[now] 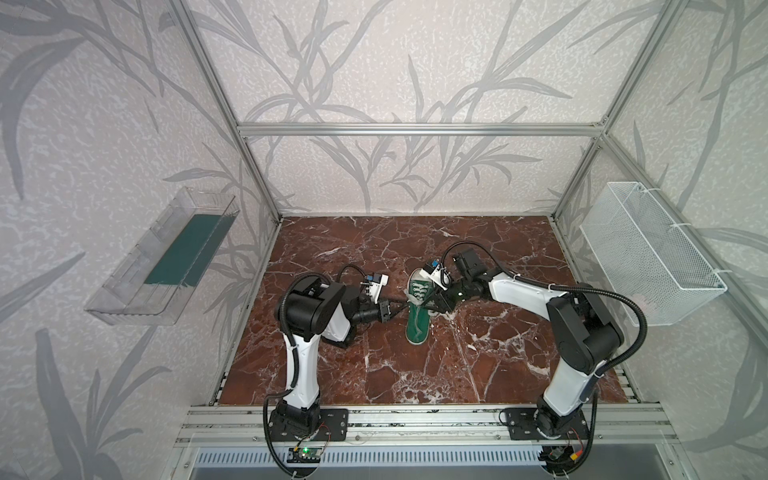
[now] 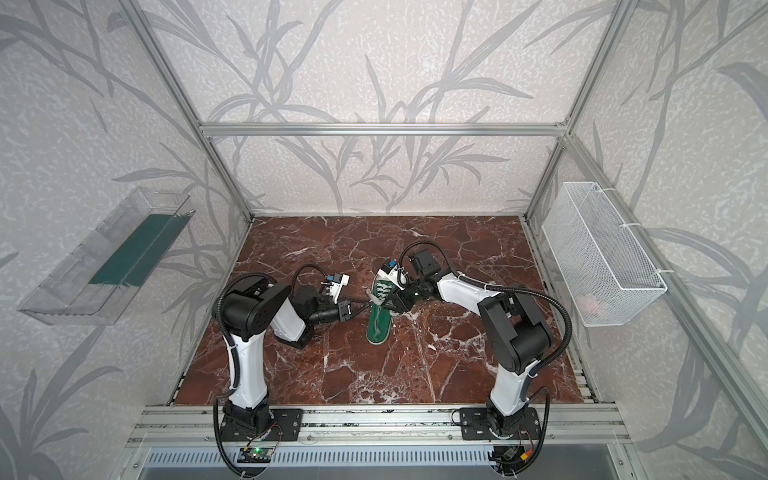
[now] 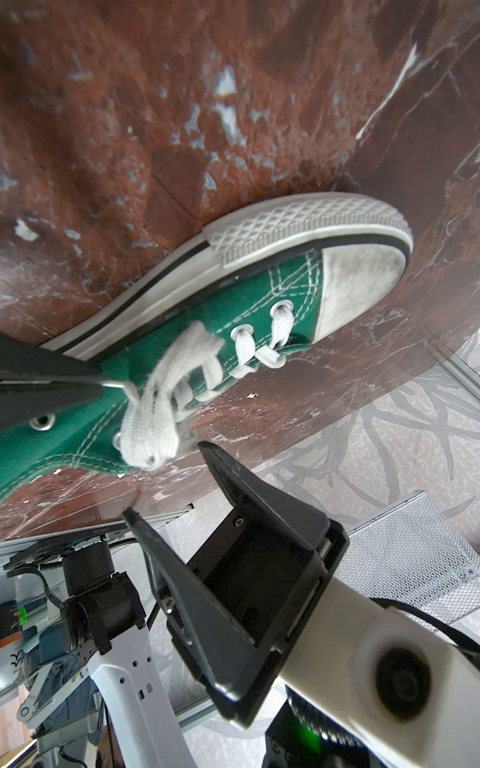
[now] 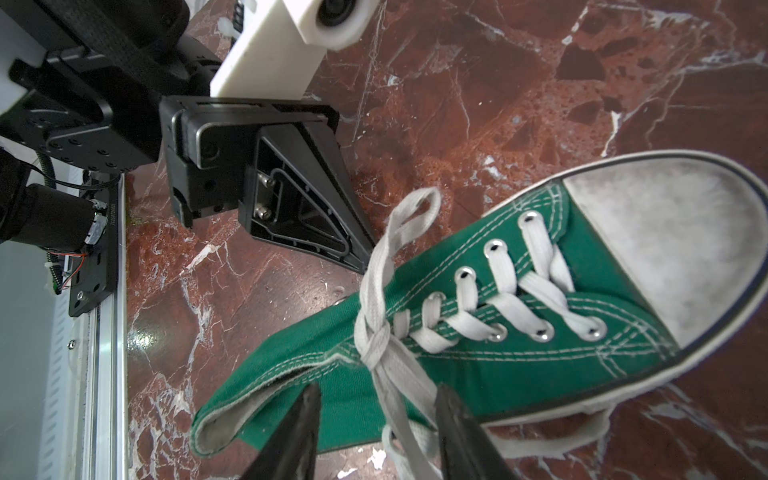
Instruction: Tie the shoes
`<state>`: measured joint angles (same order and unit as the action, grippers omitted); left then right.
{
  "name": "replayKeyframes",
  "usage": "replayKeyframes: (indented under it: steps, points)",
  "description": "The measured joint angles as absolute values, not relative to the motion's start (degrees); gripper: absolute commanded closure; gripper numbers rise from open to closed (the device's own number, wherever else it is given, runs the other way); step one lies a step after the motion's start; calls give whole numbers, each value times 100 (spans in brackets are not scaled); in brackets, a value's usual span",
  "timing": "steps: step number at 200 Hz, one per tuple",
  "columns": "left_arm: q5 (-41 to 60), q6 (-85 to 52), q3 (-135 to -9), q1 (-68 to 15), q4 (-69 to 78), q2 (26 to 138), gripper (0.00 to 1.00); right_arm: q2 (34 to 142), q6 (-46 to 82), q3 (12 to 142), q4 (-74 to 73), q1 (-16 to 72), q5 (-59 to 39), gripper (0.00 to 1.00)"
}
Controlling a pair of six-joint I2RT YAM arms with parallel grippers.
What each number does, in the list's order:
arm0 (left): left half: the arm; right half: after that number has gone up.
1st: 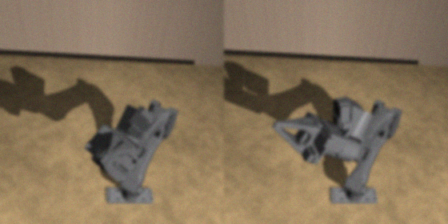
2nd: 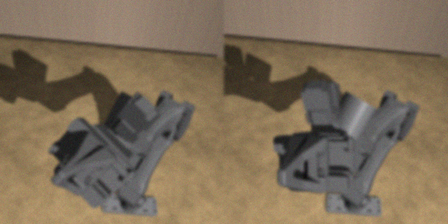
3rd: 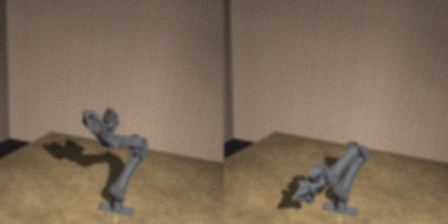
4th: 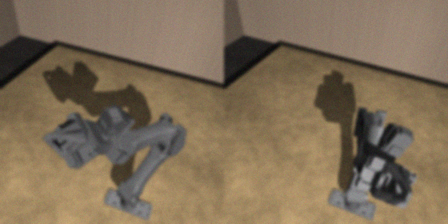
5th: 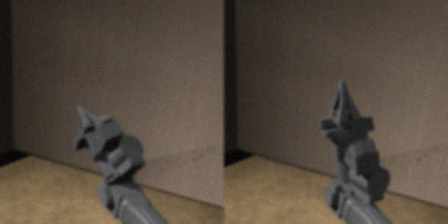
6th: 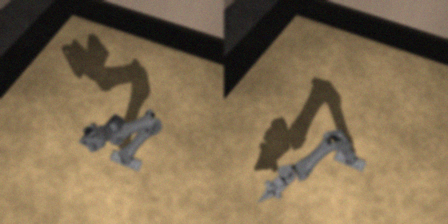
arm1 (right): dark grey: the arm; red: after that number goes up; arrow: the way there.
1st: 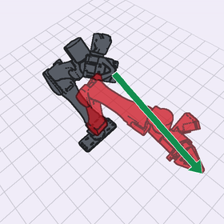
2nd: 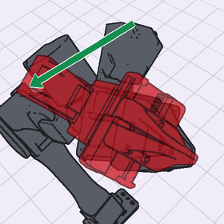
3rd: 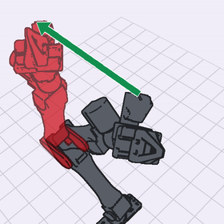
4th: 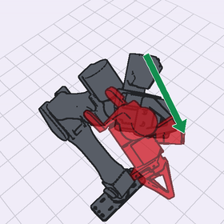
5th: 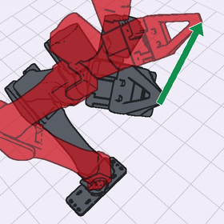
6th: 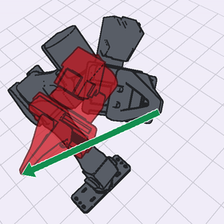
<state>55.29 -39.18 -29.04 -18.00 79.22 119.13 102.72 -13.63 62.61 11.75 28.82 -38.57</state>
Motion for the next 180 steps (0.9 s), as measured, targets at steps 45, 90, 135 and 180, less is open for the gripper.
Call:
replayKeyframes:
  steps: [45, 90, 135, 180]
  points:
    - [5367, -3907, -2729, -1772, 7942, 11808, 100, 10333, -1490, 6401, 1190, 2956, -3793, 54]
    - [5179, -3898, -2587, -1750, 7933, 11708, 100, 10490, -1708, 6790, 1319, 3164, -3597, 62]
    - [5065, -3898, -2499, -1745, 7929, 11644, 100, 10726, -1833, 6969, 1505, 3284, -3448, 68]
    - [5013, -3870, -2493, -1745, 7872, 11609, 100, 10777, -1916, 6973, 1671, 3312, -3323, 79]
